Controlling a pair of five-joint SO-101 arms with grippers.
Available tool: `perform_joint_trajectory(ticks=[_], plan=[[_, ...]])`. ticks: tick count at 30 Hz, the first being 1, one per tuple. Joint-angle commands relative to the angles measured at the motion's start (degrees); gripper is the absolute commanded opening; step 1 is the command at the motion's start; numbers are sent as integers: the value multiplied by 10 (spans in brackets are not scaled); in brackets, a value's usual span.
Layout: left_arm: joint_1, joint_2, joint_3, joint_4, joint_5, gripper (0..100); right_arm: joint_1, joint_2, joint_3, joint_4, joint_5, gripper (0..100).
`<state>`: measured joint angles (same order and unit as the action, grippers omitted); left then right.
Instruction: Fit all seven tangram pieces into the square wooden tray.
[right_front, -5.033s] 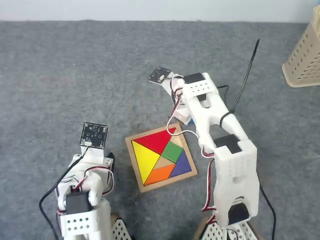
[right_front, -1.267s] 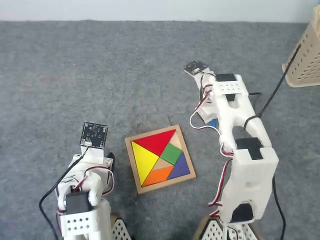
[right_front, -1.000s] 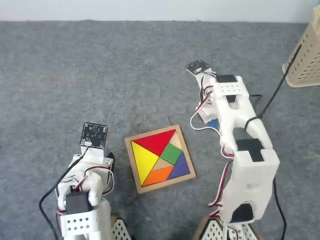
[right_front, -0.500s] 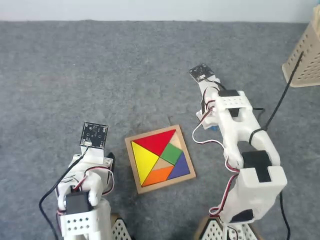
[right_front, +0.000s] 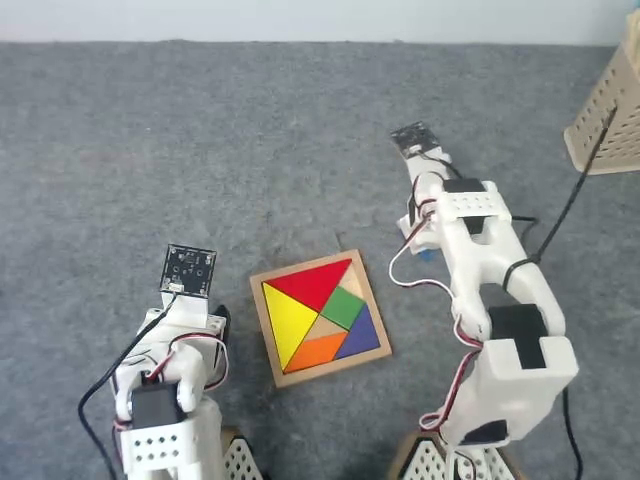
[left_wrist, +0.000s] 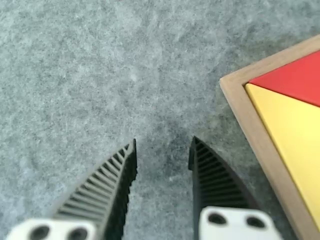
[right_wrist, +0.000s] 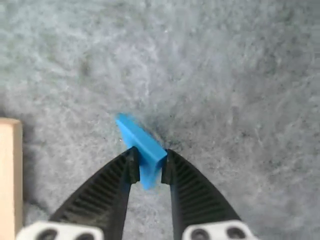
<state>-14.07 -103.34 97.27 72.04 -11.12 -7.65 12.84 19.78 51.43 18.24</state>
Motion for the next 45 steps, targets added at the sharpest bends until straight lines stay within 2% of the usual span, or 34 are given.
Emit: perform_joint_trajectory(ticks=[1, 10, 16, 45], plan=[[0, -4, -7, 3, -3, 168, 24, -44, 11, -11, -20, 7], [0, -4, -7, 3, -3, 168, 18, -116, 94, -75, -19, 7], [0, -4, -7, 3, -3, 168, -11, -120, 103, -74, -17, 7], [0, -4, -7, 3, -3, 168, -19, -82, 101, -89, -16, 10]])
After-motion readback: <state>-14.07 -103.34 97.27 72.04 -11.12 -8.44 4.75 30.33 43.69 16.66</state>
